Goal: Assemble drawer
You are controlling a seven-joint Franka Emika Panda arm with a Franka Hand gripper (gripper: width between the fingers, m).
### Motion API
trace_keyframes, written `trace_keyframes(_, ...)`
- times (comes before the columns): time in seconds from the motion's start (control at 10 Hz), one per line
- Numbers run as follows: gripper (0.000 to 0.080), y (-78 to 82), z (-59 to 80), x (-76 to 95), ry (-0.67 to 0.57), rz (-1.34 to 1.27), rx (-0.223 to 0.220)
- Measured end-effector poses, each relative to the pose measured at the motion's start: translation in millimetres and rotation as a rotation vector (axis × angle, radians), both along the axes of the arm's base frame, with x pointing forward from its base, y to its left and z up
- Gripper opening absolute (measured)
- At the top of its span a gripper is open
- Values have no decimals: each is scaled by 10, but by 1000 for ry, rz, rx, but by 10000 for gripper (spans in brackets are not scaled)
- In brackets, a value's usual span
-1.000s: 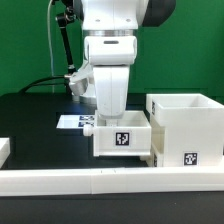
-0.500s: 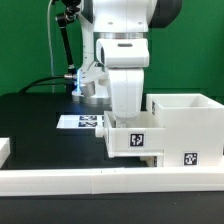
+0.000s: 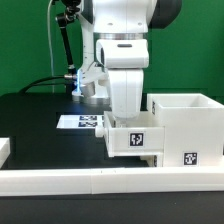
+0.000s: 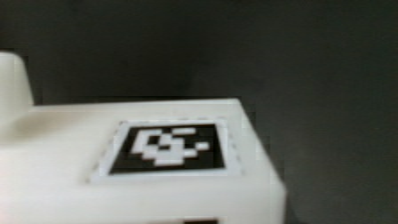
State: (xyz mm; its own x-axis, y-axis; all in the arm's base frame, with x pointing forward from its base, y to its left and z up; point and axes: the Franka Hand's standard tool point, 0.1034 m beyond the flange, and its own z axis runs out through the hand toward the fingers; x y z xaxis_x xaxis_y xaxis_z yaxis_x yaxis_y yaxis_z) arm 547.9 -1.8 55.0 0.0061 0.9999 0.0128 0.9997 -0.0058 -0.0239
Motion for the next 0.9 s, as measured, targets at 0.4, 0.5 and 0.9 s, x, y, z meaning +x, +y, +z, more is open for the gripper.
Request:
trace_keyframes(0.4,41,-10,-2,-1,0,8,0)
trace_keyframes(0.5,41,-30,-4,-5,0,19,0)
trace_keyframes(0.9,41,-28,-25,-42,-21,31,4)
